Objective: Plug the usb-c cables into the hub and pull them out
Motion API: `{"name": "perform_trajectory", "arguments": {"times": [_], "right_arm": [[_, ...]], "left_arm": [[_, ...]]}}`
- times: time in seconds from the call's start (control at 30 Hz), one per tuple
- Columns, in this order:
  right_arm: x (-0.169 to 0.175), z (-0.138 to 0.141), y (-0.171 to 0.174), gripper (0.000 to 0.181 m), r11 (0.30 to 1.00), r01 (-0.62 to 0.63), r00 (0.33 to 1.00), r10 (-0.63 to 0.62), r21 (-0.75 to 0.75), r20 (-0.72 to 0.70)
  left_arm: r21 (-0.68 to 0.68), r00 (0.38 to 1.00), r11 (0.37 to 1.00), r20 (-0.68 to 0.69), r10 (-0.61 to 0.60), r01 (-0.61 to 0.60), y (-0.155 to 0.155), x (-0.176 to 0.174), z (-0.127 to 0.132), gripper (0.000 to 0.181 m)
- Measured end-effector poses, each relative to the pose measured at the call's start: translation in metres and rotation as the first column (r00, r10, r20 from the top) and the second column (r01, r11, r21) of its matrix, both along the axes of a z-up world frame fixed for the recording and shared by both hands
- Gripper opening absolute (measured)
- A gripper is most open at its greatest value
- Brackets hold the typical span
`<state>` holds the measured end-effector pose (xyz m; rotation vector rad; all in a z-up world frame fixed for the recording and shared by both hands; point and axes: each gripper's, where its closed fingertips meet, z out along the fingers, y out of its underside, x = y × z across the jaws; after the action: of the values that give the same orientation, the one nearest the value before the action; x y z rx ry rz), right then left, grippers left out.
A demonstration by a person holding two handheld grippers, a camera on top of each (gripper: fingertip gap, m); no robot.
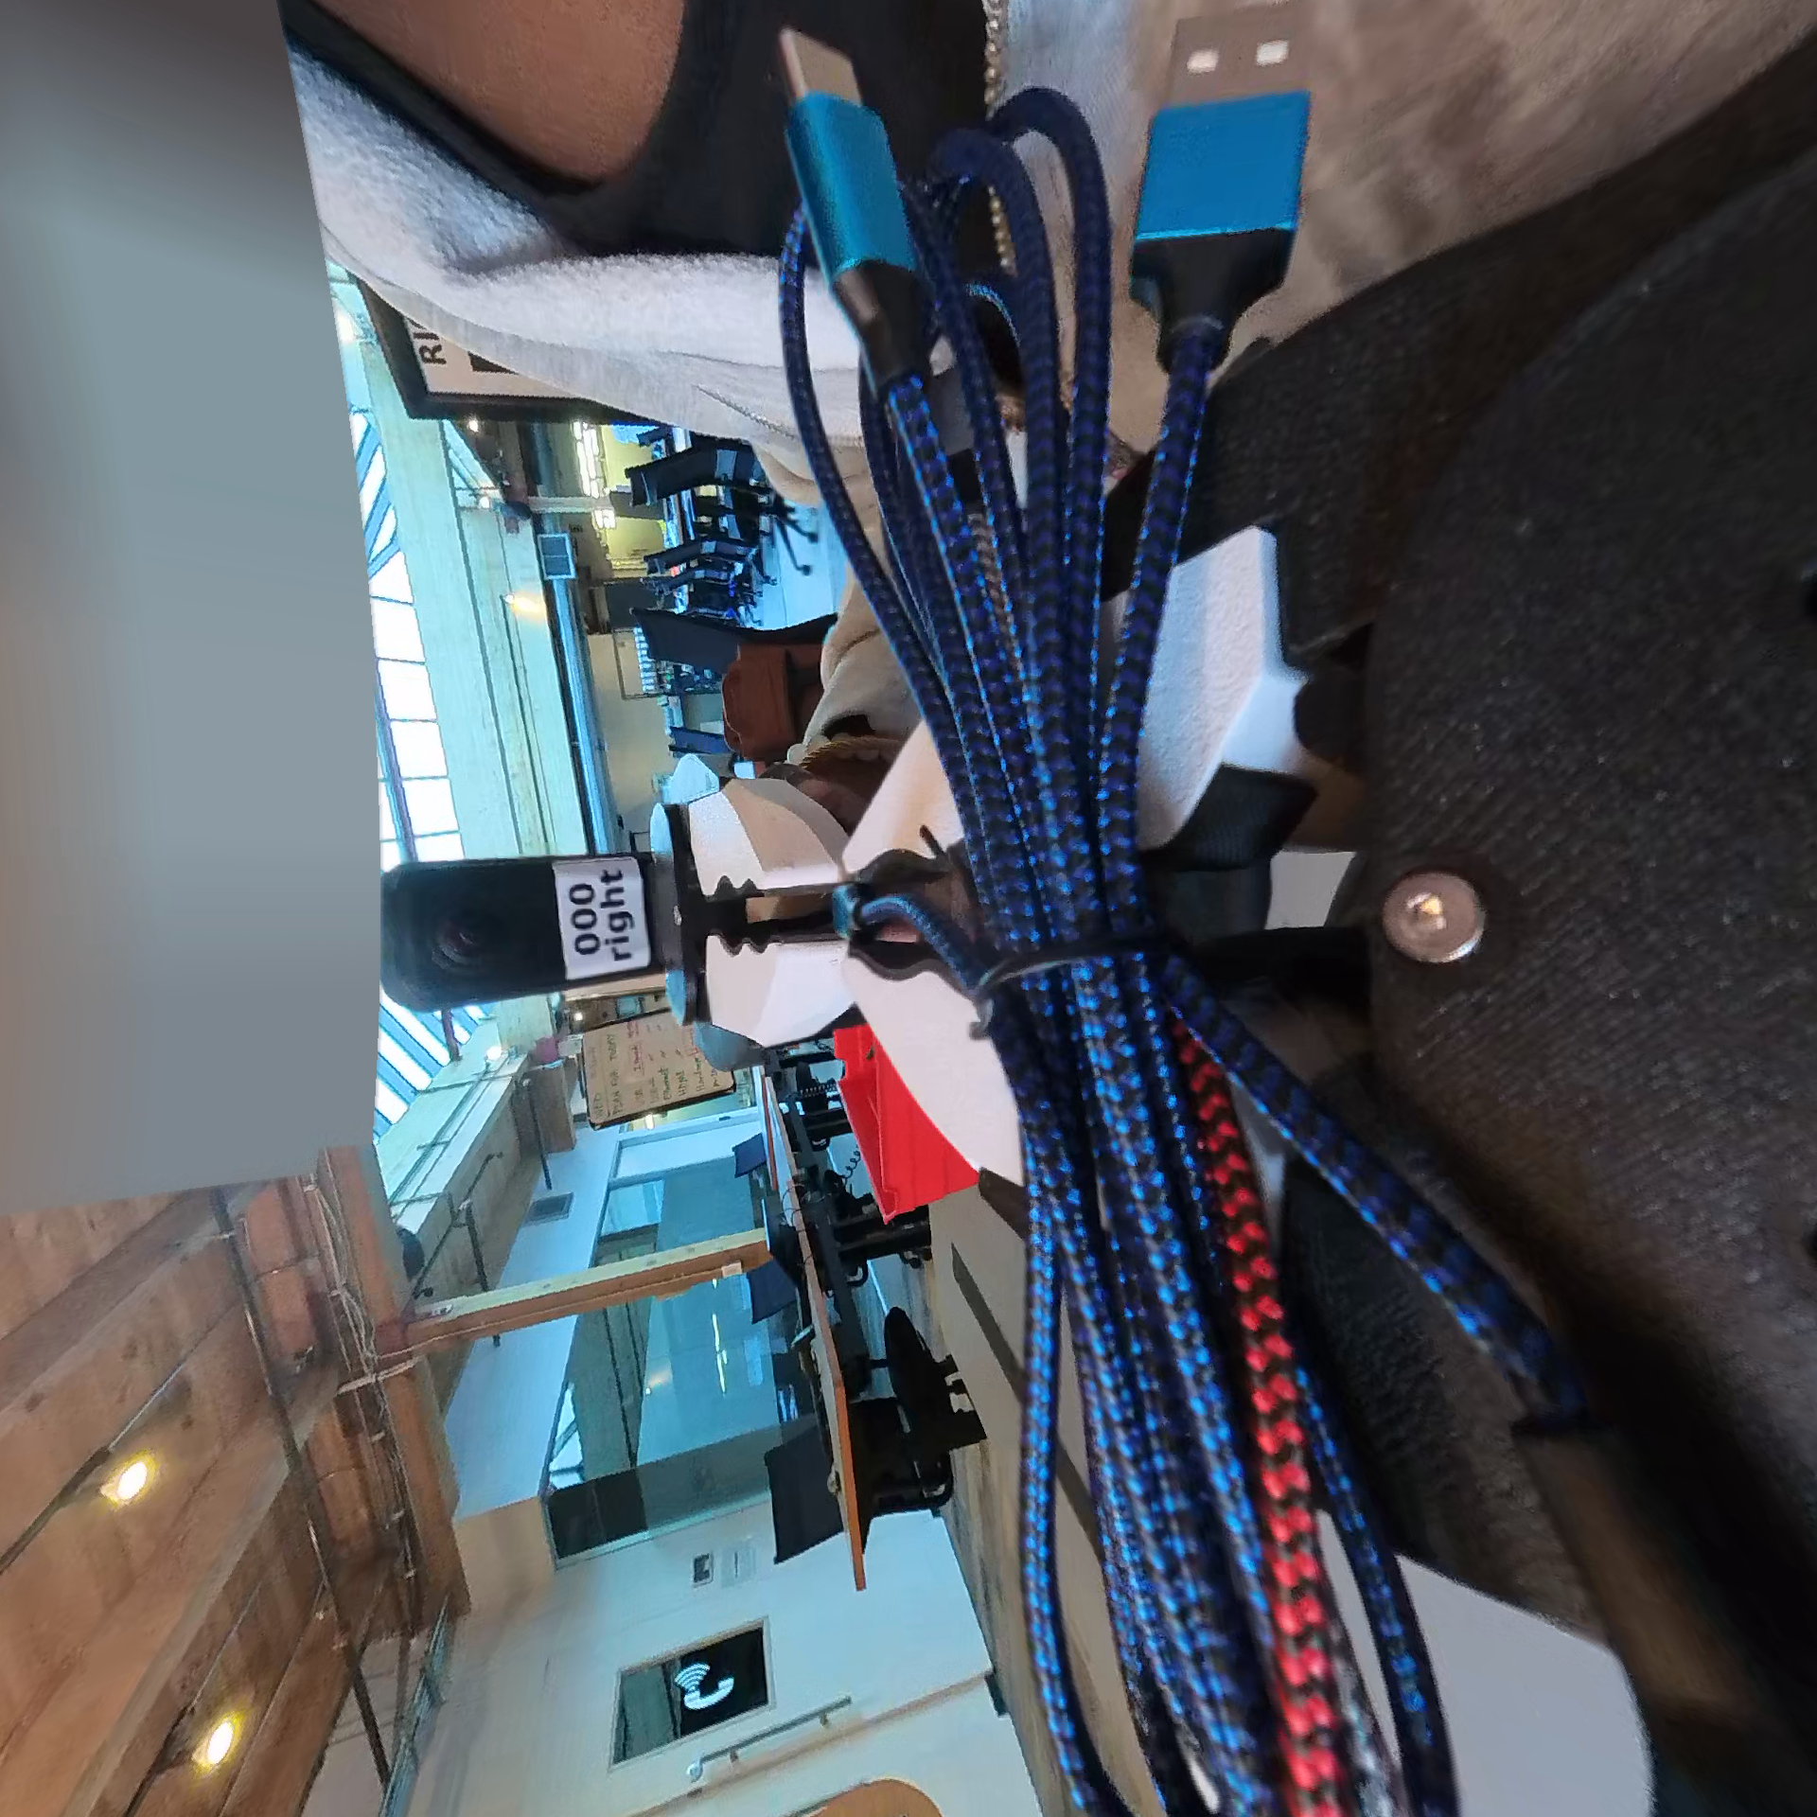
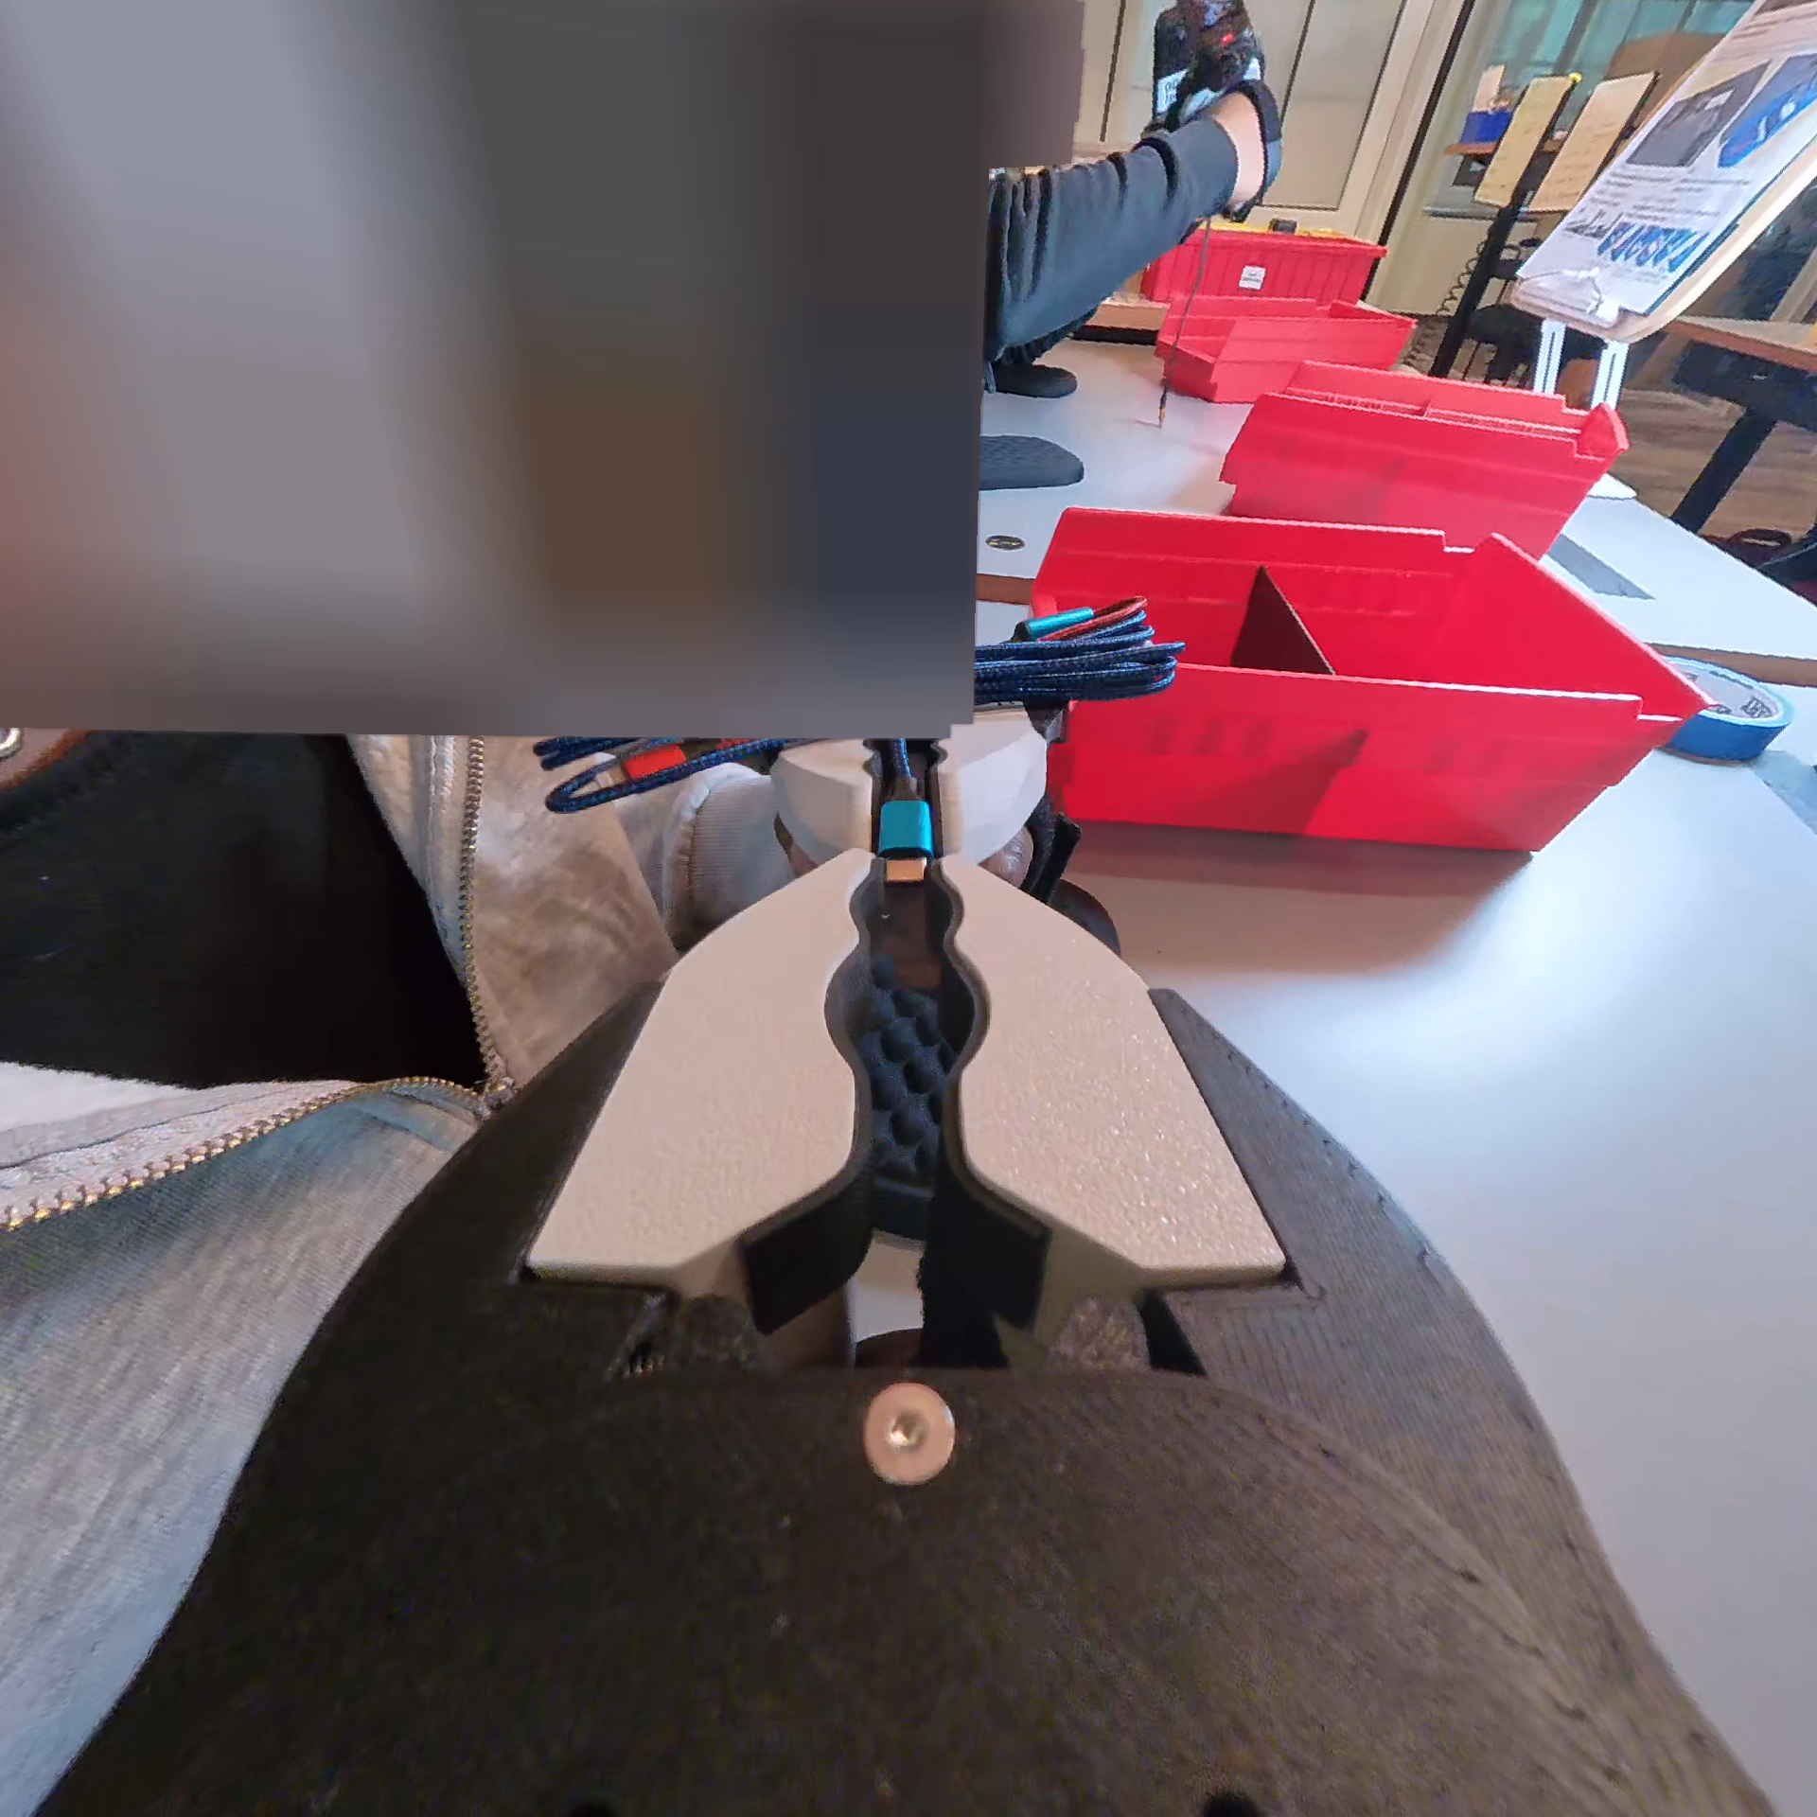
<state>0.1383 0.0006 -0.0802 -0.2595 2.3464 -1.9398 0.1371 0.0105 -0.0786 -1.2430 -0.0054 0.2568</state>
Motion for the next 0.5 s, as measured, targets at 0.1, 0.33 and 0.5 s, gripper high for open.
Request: {"name": "perform_trajectory", "arguments": {"times": [0.1,0.33,0.5], "right_arm": [[-0.0004,-0.0014,0.0003,0.006,1.0,-0.001,1.0,0.001,0.006,0.001],[-0.0009,-0.0056,0.0023,0.007,1.0,0.001,1.0,-0.001,0.028,0.007],[-0.0019,-0.0089,0.0033,0.007,0.999,0.007,1.0,-0.008,0.052,0.019]], "left_arm": [[-0.005,1.0,1.0,-0.001,0.006,-0.006,0.0011,-0.0005,-0.0013,0.011],[0.003,1.0,1.0,0.021,-0.013,0.013,0.0019,-0.0007,-0.0026,0.011],[-0.004,0.999,1.0,0.033,-0.025,0.025,0.0024,-0.0015,-0.0052,0.011]]}}
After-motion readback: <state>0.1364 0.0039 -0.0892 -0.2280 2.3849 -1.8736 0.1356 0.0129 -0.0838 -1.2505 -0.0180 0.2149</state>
